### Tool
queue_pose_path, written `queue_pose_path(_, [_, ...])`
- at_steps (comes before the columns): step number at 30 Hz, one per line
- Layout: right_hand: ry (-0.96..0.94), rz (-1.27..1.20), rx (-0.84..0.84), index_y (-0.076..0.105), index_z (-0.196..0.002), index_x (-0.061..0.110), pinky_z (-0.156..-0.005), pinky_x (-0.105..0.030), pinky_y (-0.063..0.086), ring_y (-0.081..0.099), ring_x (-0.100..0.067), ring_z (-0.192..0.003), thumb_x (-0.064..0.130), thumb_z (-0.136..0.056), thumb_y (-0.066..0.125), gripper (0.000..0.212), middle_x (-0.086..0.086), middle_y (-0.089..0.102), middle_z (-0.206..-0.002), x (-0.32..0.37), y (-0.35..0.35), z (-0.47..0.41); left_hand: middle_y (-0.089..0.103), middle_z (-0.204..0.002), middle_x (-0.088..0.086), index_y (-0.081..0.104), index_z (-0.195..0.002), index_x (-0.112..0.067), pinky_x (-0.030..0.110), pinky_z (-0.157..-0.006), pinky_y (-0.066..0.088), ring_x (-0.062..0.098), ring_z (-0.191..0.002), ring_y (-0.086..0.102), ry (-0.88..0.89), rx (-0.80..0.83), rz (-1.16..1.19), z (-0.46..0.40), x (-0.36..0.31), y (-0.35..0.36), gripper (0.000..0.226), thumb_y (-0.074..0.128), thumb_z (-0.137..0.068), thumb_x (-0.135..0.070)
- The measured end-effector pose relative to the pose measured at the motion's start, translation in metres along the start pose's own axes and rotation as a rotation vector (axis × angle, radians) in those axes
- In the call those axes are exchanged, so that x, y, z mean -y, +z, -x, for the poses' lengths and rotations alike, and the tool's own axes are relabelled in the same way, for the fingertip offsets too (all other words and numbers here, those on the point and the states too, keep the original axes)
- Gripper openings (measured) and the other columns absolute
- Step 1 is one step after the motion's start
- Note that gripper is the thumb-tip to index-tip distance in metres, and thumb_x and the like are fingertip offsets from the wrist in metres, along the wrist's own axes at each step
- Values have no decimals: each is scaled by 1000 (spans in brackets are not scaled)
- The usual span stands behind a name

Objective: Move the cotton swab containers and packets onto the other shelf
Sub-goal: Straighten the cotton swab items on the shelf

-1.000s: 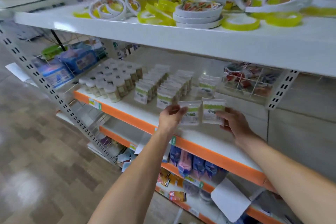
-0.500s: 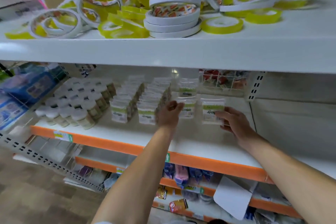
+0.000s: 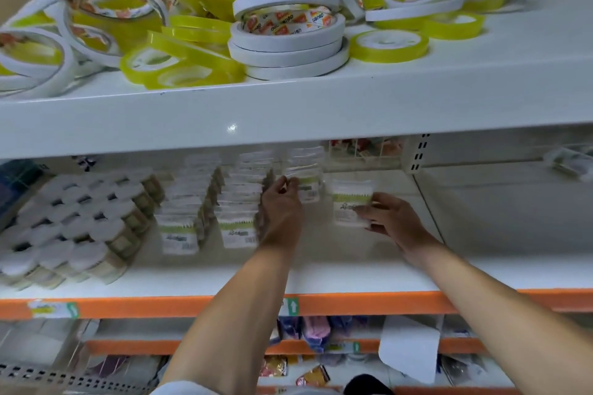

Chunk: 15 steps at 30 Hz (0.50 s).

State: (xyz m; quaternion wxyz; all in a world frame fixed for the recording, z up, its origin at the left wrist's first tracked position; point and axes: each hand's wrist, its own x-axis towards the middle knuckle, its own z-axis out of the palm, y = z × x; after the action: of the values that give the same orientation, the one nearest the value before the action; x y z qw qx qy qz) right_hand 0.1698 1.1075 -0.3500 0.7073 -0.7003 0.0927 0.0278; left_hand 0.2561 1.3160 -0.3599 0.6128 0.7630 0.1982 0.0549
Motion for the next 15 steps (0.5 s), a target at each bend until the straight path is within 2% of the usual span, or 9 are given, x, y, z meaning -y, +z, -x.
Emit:
queue_pose_path(3, [-30,32,13,77,-103,33,-85,-28,58,73,-13,-100,21,-83,77,23,5,77,-105,2,6,-1,73,-113,-10,69,-115,-40,40,-103,50,17,-106,67,19,50,67,-7,-1,5,38,69,-79,-53])
queue_pose_path(6, [-53,53,4,78,-99,34,-83,-26,59,73,-13,-99,19,-84,77,21,6,77,-103,3,13,-6,73,-105,-14,63,-105,-55,41,-99,52,17,-101,69,46,105,67,-12,1,7,30,64,-75,-61])
queue_pose_path(8, [-53,62,-34,78,-100,27,-86,-33,61,72,-19,-101,17,-84,78,19,1,76,-103,2,19,-11,73,-108,-14,60,-111,-57,43,-99,52,17,-101,68,69,121,33,-13,3,7,41,57,-73,-69])
queue_pose_path(11, [-60,109,-98,74,-106,18,-89,-40,60,70,-24,-102,15,-84,79,23,-5,73,-105,3,28,-16,74,-109,-7,63,-121,-40,49,-98,52,21,-103,69,91,122,21,-10,3,5,58,49,-76,-74])
queue_pose_path(13, [-74,129,-128,74,-108,17,-88,-36,60,71,-23,-100,13,-83,80,26,-5,74,-103,4,34,-21,72,-115,-7,60,-126,-41,51,-99,51,21,-108,67,79,121,6,-3,5,1,55,46,-80,-69])
queue_pose_path(15, [-105,154,-153,74,-108,16,-82,-26,59,73,-19,-93,10,-80,82,30,-6,77,-100,5,41,-26,66,-127,-11,50,-135,-49,49,-101,51,19,-116,63,59,157,1,8,6,-7,52,50,-84,-59])
